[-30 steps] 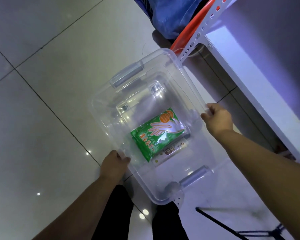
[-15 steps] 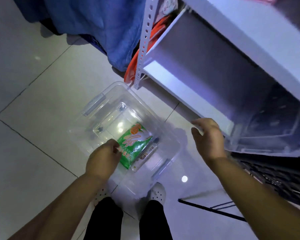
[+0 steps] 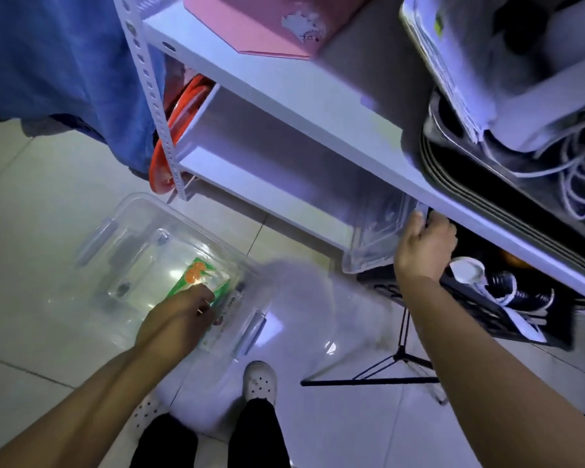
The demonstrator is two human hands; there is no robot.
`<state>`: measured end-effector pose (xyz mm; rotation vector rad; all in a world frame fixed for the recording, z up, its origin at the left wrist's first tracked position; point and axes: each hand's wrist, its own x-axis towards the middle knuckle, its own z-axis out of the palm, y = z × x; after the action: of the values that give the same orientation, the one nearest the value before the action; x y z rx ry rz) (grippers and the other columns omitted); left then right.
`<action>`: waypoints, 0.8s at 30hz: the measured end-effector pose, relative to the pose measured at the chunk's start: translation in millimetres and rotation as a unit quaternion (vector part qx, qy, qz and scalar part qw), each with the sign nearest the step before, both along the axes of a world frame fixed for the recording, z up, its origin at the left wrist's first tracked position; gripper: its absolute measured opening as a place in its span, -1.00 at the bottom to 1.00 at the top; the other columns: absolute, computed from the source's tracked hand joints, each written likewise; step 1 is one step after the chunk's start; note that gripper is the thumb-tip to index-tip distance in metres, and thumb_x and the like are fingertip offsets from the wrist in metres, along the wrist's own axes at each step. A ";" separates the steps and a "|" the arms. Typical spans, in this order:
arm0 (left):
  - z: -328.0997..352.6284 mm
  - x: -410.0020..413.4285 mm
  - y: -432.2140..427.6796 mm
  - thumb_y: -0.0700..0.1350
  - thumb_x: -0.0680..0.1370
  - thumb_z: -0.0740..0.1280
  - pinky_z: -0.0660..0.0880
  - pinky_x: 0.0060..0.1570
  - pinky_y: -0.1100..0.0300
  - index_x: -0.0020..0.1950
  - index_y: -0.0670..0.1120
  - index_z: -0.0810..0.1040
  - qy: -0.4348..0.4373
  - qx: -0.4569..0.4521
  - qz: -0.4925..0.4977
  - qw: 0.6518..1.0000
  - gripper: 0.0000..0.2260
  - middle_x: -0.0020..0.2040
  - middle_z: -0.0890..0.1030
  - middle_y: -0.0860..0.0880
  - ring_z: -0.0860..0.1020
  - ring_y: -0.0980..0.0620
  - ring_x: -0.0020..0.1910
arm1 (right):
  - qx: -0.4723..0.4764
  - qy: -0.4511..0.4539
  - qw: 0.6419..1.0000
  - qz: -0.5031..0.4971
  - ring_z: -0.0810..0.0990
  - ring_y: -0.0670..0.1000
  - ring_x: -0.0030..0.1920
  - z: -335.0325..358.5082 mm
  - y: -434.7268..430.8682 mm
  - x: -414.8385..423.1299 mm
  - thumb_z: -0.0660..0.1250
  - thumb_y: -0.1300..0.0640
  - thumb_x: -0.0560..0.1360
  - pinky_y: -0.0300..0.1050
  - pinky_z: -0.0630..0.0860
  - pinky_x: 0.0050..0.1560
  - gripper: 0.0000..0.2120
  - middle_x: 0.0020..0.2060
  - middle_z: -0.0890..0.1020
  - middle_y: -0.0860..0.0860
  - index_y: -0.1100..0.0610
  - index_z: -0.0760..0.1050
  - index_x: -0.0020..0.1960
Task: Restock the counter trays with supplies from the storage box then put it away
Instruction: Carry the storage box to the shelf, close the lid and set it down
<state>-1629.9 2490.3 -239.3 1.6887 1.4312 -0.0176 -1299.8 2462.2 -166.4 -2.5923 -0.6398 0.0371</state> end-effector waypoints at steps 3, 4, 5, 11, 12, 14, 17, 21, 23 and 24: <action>1.0 -4.2 -5.5 -0.13 0.47 0.32 0.47 -0.19 0.12 0.00 0.01 0.51 0.019 0.005 -0.017 1.000 -0.87 -0.13 0.64 0.01 0.57 -0.10 -0.18 | 0.023 0.103 0.994 -0.037 0.48 0.18 -0.05 -6.9 13.6 7.4 0.02 -0.05 0.60 0.01 0.39 -0.05 -0.60 -0.01 0.53 0.20 0.27 0.42 0.06; 0.4 -5.9 -6.8 -0.13 0.47 0.32 0.47 -0.20 0.12 0.00 0.01 0.51 0.022 0.006 -0.022 1.000 -0.88 -0.13 0.64 0.01 0.56 -0.10 -0.19 | 0.040 0.120 0.991 -0.042 0.46 0.14 -0.13 -8.3 16.6 8.1 0.02 -0.05 0.60 -0.03 0.36 -0.12 -0.63 -0.08 0.51 0.18 0.23 0.42 -0.02; 0.0 -7.9 -7.9 -0.14 0.48 0.31 0.46 -0.22 0.12 0.00 0.00 0.51 0.023 0.005 -0.024 0.999 -0.88 -0.13 0.64 0.01 0.56 -0.10 -0.19 | 0.058 0.134 0.988 -0.045 0.44 0.11 -0.20 -9.1 18.3 8.4 0.04 -0.04 0.59 -0.06 0.34 -0.17 -0.67 -0.15 0.49 0.15 0.20 0.39 -0.11; 1.4 -22.0 -5.4 -0.17 0.50 0.28 0.35 -0.31 0.16 0.00 -0.03 0.53 0.006 0.010 -0.022 1.000 -0.88 -0.17 0.63 -0.03 0.52 -0.09 -0.24 | 0.158 0.242 0.957 -0.033 0.31 -0.10 -0.39 -7.2 12.3 -29.5 0.24 0.12 0.44 -0.19 0.32 -0.32 -0.81 -0.37 0.35 -0.06 0.03 0.27 -0.30; 2.0 -24.9 -3.4 -0.18 0.50 0.28 0.38 -0.29 0.15 -0.01 -0.04 0.54 0.002 0.015 -0.017 1.000 -0.89 -0.18 0.63 -0.06 0.53 -0.11 -0.23 | 0.163 0.231 0.959 -0.010 0.31 -0.15 -0.41 -9.3 11.1 -43.2 0.26 0.14 0.42 -0.22 0.32 -0.33 -0.80 -0.38 0.34 -0.07 0.04 0.27 -0.32; 2.9 -22.8 1.9 -0.19 0.51 0.28 0.44 -0.21 0.12 0.01 -0.06 0.57 -0.003 0.030 -0.009 1.000 -0.87 -0.14 0.65 -0.12 0.56 -0.16 -0.17 | 0.163 0.194 0.966 0.041 0.30 -0.21 -0.43 -12.6 6.4 -65.7 0.28 0.15 0.39 -0.26 0.28 -0.36 -0.78 -0.37 0.35 -0.05 0.07 0.25 -0.33; 9.5 -24.6 16.4 -0.16 0.53 0.26 0.49 -0.11 0.11 0.08 -0.03 0.57 0.016 0.057 -0.034 0.998 -0.83 -0.04 0.67 -0.11 0.59 -0.18 -0.08 | 0.126 0.159 0.975 0.094 0.38 -0.03 -0.20 -19.3 -0.9 -102.6 0.32 0.15 0.41 -0.16 0.29 -0.19 -0.79 -0.21 0.38 0.02 0.07 0.28 -0.29; 28.2 -25.8 43.3 -0.15 0.51 0.26 0.45 -0.10 0.12 0.20 0.02 0.47 0.006 0.154 -0.084 0.985 -0.74 0.13 0.60 -0.01 0.59 -0.09 0.02 | 0.069 0.110 0.966 0.225 0.38 0.04 -0.16 -22.6 -12.6 -148.3 0.38 0.21 0.41 -0.21 0.23 -0.19 -0.83 -0.19 0.39 0.06 0.17 0.37 -0.19; 40.0 -23.9 55.3 -0.21 0.48 0.30 0.48 0.00 0.02 0.30 -0.01 0.39 -0.015 0.232 -0.119 0.965 -0.61 0.24 0.51 -0.02 0.53 -0.09 0.14 | 0.036 0.087 0.953 0.289 0.38 0.05 -0.14 -22.8 -22.9 -167.6 0.41 0.24 0.39 -0.24 0.19 -0.18 -0.82 -0.19 0.40 0.07 0.24 0.41 -0.14; 44.8 -23.0 60.4 -0.24 0.46 0.33 0.46 0.08 -0.01 0.34 -0.04 0.36 -0.027 0.273 -0.138 0.952 -0.54 0.30 0.47 -0.03 0.48 -0.09 0.21 | 0.019 0.075 0.946 0.316 0.39 0.07 -0.13 -21.9 -29.4 -176.0 0.42 0.25 0.38 -0.25 0.19 -0.17 -0.81 -0.19 0.42 0.10 0.27 0.42 -0.13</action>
<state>-1652.9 2550.7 -194.5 2.3134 1.2104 0.2922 -1475.9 2432.8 -188.3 -2.2122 -1.3622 0.4165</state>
